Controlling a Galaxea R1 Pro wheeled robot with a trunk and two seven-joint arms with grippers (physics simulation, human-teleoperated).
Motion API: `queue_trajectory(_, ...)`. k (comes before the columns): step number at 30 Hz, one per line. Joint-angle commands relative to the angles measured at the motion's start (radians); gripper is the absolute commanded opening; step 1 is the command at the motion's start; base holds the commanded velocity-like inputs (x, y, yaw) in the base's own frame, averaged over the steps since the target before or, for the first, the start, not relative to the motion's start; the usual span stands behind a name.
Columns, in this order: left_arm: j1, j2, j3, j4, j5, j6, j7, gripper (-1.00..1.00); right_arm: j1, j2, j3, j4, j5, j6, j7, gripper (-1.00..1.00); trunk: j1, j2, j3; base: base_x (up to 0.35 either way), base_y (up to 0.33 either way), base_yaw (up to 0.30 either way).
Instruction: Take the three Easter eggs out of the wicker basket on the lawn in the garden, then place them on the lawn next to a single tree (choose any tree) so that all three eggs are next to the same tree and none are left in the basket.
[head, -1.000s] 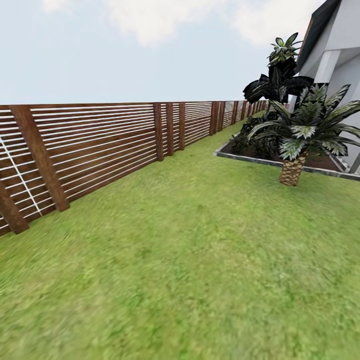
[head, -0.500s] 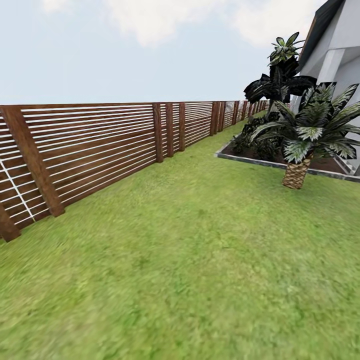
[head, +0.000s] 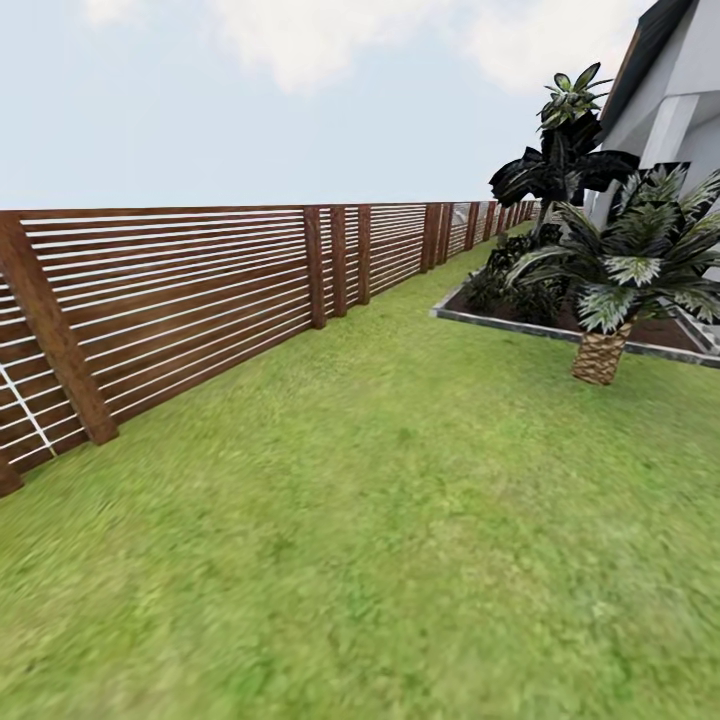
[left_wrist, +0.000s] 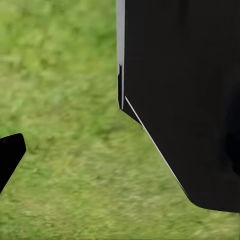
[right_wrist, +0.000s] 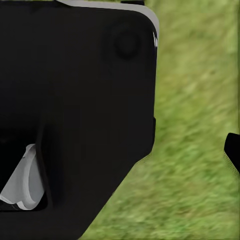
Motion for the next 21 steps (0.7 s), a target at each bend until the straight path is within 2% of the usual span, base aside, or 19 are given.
queue_trajectory(1, 0.0, 0.0, 0.0, -0.001, 0.0, 0.0, 0.0, 1.0, 0.0, 0.0, 0.0, 0.0, 0.0, 0.0, 0.0, 1.0, 0.001, -0.001, -0.001, 0.326, 0.0, 0.0)
queue_trajectory(21, 0.0, 0.0, 0.0, -0.001, 0.0, 0.0, 0.0, 1.0, 0.0, 0.0, 0.0, 0.0, 0.0, 0.0, 0.0, 1.0, 0.001, -0.001, -0.001, 0.326, 0.0, 0.0)
